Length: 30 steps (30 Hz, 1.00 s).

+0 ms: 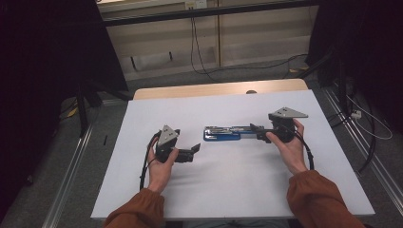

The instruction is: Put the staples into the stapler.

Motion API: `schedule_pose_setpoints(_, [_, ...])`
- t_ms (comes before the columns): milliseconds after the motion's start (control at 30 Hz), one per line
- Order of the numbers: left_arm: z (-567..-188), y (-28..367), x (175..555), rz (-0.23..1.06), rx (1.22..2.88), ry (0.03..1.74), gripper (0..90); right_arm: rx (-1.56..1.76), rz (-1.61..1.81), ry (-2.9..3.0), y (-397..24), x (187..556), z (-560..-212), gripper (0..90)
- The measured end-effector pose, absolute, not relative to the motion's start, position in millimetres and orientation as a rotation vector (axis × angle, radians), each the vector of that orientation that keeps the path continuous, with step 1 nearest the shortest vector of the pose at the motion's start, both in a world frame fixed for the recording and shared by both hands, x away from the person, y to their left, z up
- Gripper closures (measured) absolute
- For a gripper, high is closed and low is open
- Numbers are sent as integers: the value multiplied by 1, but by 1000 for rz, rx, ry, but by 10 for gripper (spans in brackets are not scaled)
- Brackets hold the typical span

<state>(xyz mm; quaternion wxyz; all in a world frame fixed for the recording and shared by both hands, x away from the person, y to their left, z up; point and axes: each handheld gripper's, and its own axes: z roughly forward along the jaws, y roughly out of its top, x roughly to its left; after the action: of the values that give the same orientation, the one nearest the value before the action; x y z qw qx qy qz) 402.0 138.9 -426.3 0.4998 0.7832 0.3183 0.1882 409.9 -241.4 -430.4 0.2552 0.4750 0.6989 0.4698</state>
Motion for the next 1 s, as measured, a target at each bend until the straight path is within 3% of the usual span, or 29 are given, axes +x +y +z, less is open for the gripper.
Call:
schedule_pose_setpoints(800, [-422,174,347,465,1869,780,30,1428,1183,2027,-251,445,-412,217])
schedule_pose_setpoints(1000, [-418,182,331,484,1858,746,29,1437,1112,2093,-247,459,-408,151])
